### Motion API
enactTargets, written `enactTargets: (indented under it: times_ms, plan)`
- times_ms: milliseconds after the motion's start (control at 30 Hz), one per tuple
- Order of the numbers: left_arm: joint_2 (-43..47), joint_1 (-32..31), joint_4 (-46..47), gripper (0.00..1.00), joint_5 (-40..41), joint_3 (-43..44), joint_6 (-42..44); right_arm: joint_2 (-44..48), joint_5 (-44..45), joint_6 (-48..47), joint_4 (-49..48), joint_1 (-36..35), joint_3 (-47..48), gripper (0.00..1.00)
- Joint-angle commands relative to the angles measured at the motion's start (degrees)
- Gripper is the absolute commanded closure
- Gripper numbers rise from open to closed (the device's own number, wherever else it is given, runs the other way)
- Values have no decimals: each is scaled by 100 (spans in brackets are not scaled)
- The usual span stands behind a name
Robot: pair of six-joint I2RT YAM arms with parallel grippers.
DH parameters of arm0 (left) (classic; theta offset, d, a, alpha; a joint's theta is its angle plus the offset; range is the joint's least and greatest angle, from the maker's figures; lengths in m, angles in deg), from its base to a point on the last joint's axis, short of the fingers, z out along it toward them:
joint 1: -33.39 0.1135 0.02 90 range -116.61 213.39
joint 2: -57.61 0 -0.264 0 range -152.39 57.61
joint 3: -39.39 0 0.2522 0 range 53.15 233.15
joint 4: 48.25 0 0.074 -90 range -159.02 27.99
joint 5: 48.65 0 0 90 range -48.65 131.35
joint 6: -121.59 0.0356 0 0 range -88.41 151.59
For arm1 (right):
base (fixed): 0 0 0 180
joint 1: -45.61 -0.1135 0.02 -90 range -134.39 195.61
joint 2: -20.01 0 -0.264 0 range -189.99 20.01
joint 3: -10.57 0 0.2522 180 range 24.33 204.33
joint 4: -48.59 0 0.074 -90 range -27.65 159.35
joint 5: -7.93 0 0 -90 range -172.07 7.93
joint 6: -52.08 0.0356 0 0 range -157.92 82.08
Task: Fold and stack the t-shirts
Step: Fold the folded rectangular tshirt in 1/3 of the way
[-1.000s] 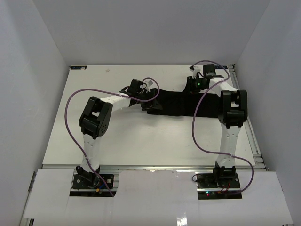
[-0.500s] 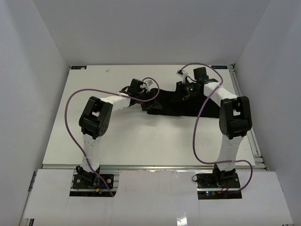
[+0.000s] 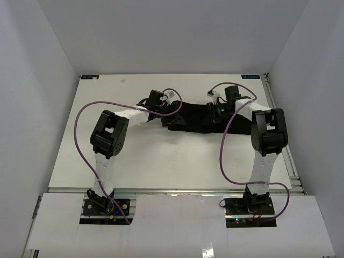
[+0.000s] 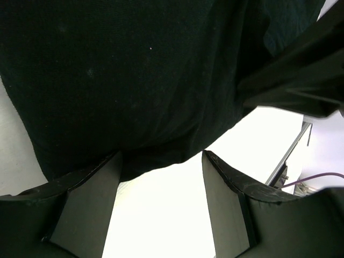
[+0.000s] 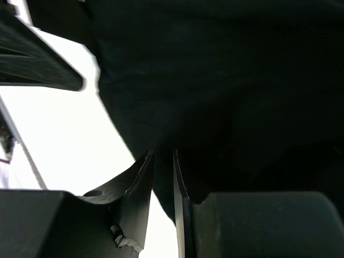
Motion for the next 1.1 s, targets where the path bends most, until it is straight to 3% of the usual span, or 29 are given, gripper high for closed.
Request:
enactTargets:
  times_ms: [0,233,333,500,633,700,733,767,933,1067]
  plan:
    - [146,-22,-217,27,151,-55,48,-172,255,-391,312,196,47,72]
    - [198,-22,-208,26,151,24,4,284,-948,-1646,1331,406,529,68]
    - [391,-22,-182,24,90,173,-66,697,-994,-1930,1779,547,810,65]
    - [882,-22,-182,18,28,542,-207,962,364,-1535,1885,1256,1224,54]
    - [1358,48,-164,12,212,622,-198,1172,1501,-1070,1377,1891,865,41]
    - [1690,127,-120,9,378,578,-181,1242,1913,-1025,1245,2189,698,24]
    - [1823,232,-42,5,440,448,-181,1295,1985,-1069,1105,2269,636,7]
    - [1964,302,11,3,519,359,-181,1313,2030,-1139,1025,2357,566,0]
    - [2868,1083,590,2,731,-693,-670,788,2258,-1570,1225,2762,881,0]
    - [3300,1778,934,2,319,-1381,-963,365,2329,-1894,1112,2991,1197,0]
